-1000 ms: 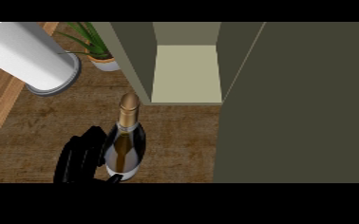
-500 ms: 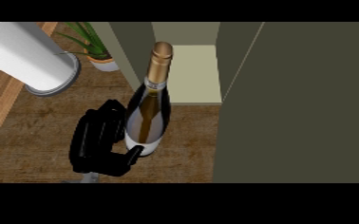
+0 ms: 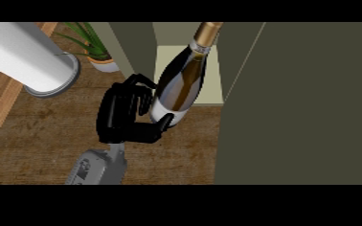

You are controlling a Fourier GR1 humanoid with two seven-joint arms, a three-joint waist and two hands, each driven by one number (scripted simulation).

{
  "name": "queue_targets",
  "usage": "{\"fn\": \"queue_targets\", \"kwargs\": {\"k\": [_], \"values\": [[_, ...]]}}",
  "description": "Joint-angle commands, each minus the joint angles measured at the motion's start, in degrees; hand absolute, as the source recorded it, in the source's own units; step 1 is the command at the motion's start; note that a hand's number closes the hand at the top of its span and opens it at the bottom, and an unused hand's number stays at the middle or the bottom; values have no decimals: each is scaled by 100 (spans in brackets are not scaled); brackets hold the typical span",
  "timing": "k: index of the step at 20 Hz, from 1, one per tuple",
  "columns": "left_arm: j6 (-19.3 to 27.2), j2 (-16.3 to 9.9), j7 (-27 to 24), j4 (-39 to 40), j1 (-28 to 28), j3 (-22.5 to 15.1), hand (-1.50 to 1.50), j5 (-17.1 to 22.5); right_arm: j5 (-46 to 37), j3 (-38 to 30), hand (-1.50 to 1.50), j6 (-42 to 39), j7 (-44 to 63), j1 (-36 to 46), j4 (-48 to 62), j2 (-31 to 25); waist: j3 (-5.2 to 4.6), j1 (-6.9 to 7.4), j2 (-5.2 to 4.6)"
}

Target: Pick up the wine, place it into the cabinet and close the cabinet

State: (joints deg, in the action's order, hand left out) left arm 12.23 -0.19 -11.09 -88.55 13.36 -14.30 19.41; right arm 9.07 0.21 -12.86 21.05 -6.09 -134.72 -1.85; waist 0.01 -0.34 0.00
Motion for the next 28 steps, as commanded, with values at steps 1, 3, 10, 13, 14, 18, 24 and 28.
{"fn": "queue_targets", "kwargs": {"k": [1, 3, 10, 13, 14, 18, 24, 28], "values": [[608, 18, -153, 333, 359, -445, 150, -320, -67, -9, -150, 92, -32, 357, 394, 36, -1, 13, -3], [614, 18, -318, 1060, 991, -256, 150, -90, -77, -19, -150, 2, -165, 48, 248, 43, -2, -23, -7], [1086, 19, -727, 1857, 1235, -756, 150, 87, -110, -99, -150, -11, -252, 116, 254, -3, -2, -12, -3], [1459, 19, -1095, 2319, 1409, -1158, 150, 588, 61, -191, -150, 7, -43, 364, 378, -83, -3, -33, -11], [1491, 19, -1167, 2423, 1436, -1183, 150, 637, -304, 270, -150, -56, -249, 48, 280, 97, -3, -35, -8], [1175, 19, -1212, 2811, 1608, -711, 150, 655, -4, -137, -150, -49, -70, 192, 161, -92, -2, -14, -5], [1537, 19, -2016, 3472, 1511, -1483, 150, 1460, 364, -473, -150, -373, -558, -66, 436, -164, -2, -60, -10], [795, 19, -2357, 4325, 1728, -863, 150, 1404, 93, -70, -150, -86, -5, 8, 109, -44, -4, -50, -12]]}}
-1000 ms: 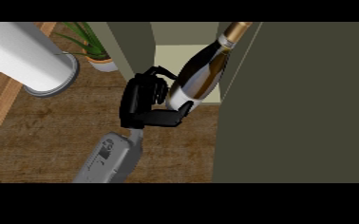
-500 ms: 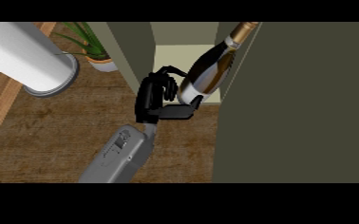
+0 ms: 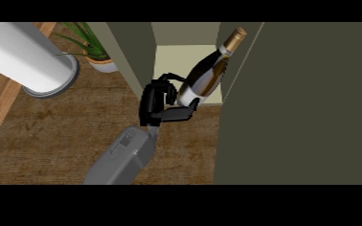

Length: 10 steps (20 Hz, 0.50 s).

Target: Pick up the wine, place it into the cabinet and close the cabinet

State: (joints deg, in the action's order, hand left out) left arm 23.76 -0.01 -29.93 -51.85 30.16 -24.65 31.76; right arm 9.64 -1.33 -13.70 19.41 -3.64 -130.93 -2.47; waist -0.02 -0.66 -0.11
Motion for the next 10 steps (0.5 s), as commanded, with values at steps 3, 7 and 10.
{"fn": "queue_targets", "kwargs": {"k": [3, 7, 10], "values": [[-185, 1, -427, 651, 270, 111, 150, 507, -340, 229, -150, 117, -150, -220, -52, 195, 0, -2, 3], [-654, 1, -660, 1039, 270, 127, 150, 1048, 516, -370, -150, -285, -120, -416, -271, -177, 0, -46, -3], [-1061, 1, -707, 1852, 1049, 478, 150, 1279, 356, -199, -150, 113, 255, 228, -55, -49, -4, -56, -22]]}}
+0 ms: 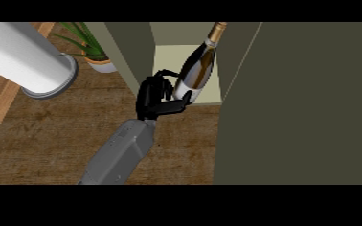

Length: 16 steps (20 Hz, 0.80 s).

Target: Pick up the wine, place it into the cabinet and close the cabinet

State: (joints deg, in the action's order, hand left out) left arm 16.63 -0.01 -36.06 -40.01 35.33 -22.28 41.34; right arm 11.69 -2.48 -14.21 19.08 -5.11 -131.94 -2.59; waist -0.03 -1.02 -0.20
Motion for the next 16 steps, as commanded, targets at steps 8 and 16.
{"fn": "queue_targets", "kwargs": {"k": [8, 16], "values": [[-268, 1, -210, 1030, 971, -164, 150, 800, 130, -58, -150, -124, -17, 6, 79, -71, -1, -42, -6], [-147, 1, -264, 1061, 1166, -596, 150, 1490, -214, 336, -150, -73, -106, -235, 51, 153, -2, -99, -12]]}}
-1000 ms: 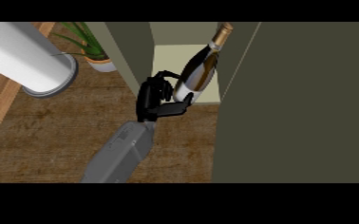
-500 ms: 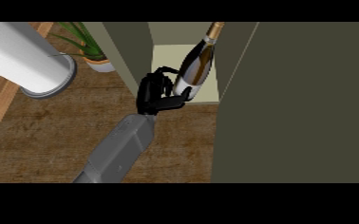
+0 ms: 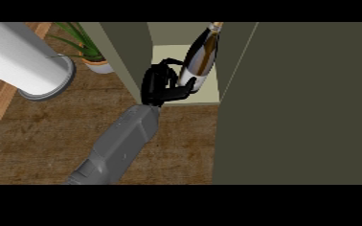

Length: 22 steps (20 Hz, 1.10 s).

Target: Pick up the wine, place it into the cabinet and close the cabinet

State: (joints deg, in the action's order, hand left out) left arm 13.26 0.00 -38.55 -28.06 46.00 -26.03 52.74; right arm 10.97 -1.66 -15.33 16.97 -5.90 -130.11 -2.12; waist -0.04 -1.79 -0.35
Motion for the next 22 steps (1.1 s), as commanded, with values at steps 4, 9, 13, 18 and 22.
{"fn": "queue_targets", "kwargs": {"k": [4, 9, 13, 18, 22], "values": [[-457, 0, -180, 738, 518, 200, 150, 260, -253, 193, -150, 30, -181, 35, 198, 135, 0, -7, -14], [-403, 0, 69, 1160, 898, 421, 150, 270, 458, -435, -150, -90, 128, 220, 106, -249, 1, -34, -24], [-17, 0, 120, 1259, 984, 147, 150, 300, -31, -72, -150, -191, -453, 135, 527, -54, 2, -86, -36], [-293, 0, -30, 1696, 915, 336, 150, 267, 70, 7, -150, -31, -20, 79, 37, -27, -2, -91, -43], [-325, 0, -374, 1698, 820, 354, 150, 338, -253, 238, -150, 144, 116, 448, 162, 42, -5, -126, -63]]}}
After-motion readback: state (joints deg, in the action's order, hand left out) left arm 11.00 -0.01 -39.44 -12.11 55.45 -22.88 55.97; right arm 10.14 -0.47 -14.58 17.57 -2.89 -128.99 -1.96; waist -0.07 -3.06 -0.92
